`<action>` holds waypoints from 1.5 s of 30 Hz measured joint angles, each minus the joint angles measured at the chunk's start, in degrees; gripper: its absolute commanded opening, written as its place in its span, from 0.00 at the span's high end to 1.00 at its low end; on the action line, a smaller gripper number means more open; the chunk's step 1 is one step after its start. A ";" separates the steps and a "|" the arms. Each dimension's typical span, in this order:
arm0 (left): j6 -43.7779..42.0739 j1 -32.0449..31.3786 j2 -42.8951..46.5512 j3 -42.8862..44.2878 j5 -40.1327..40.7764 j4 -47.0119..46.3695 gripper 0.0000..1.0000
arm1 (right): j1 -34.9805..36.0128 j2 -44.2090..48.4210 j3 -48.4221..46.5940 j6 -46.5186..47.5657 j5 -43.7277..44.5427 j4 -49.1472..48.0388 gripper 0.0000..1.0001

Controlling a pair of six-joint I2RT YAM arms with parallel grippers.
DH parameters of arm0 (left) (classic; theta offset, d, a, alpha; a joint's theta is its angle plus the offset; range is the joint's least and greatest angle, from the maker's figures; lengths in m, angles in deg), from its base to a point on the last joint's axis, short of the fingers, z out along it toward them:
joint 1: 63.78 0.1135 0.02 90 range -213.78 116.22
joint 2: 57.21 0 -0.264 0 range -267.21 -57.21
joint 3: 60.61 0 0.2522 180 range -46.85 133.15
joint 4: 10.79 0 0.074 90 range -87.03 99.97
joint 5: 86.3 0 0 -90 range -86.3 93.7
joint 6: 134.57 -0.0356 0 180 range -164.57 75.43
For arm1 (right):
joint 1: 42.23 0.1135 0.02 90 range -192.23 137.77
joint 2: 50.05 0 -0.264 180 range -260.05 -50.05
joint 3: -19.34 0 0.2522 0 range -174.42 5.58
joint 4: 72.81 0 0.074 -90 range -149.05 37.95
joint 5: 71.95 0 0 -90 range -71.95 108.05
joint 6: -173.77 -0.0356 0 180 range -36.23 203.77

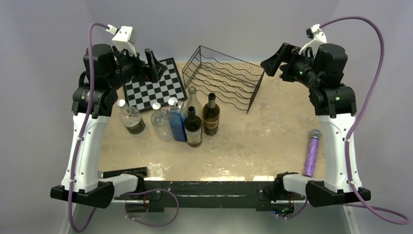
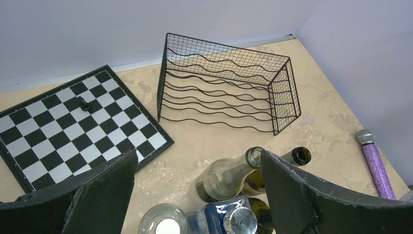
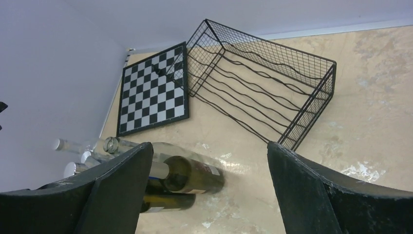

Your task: Put the wine bottle on the wine rack

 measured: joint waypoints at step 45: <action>0.63 0.00 2.40 -4.33 -11.06 -3.65 0.01 | 37.79 -18.93 -1.29 21.73 13.86 4.92 0.29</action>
